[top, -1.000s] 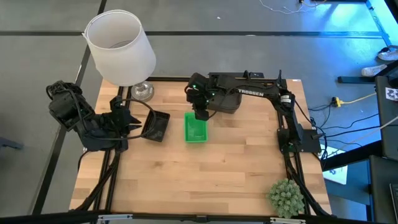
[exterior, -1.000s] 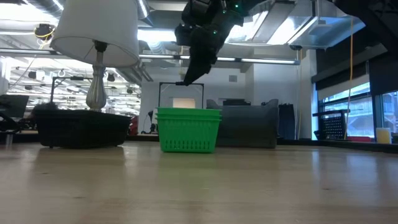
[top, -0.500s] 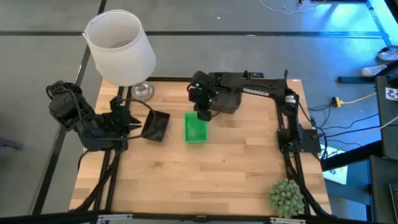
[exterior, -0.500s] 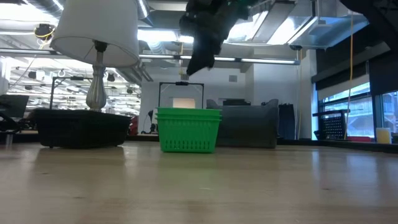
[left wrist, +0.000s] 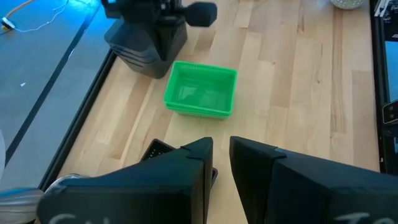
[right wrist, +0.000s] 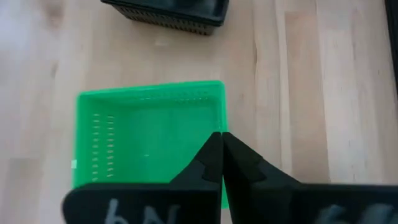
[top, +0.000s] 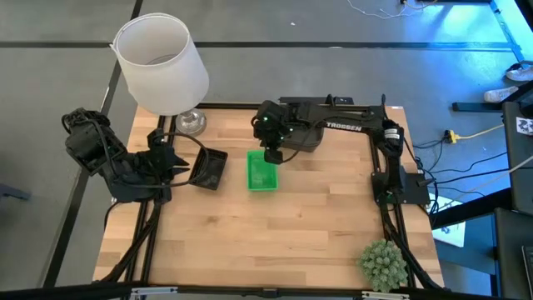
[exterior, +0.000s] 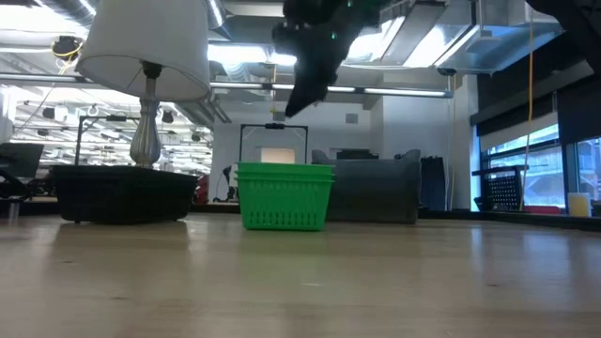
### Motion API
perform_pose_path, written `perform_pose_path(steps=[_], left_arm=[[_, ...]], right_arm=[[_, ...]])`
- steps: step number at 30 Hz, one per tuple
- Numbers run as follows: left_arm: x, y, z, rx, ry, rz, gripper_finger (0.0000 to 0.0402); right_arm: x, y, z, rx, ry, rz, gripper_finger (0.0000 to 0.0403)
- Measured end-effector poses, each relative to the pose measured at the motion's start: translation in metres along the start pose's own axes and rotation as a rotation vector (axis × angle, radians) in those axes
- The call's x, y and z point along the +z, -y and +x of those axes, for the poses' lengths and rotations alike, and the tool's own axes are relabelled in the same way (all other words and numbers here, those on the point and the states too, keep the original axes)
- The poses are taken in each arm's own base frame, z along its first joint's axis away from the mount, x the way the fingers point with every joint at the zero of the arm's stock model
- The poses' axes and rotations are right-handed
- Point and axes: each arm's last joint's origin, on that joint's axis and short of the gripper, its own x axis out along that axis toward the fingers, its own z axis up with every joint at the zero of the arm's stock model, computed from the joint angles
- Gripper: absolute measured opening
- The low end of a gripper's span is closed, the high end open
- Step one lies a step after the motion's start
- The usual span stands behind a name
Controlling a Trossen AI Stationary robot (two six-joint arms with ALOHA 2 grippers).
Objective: Stack baskets by color
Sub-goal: Return to Home Position
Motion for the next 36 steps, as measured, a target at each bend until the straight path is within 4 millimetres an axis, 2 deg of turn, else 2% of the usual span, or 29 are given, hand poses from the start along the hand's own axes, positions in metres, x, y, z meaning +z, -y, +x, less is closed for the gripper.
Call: perform_pose_path(steps=[6,9,25,32,36], left_arm=[[0.0,0.0,0.0,0.001,0.0,0.001,0.0047],[0.0,0.0,0.0,0.003,0.002,0.001,0.0047],[0.0,0.0,0.0,0.004,0.003,0.0,0.0047],[0.001,-0.001,0.0,0.02,0.018,0.0,0.0047],[0.001,-0.001,0.0,0.021,0.018,0.0,0.0047]], right_arm=[[-0.02,0.004,0.036,-0.044,0.017,0.058,0.0002],[-0.027,0.006,0.045,-0.102,0.019,0.059,0.0002],[-0.026,0.005,0.053,-0.125,0.052,0.075,0.0],[-0.039,-0.001,0.073,-0.119,0.063,0.059,0.0],[-0.04,-0.003,0.068,-0.114,0.038,0.06,0.0]])
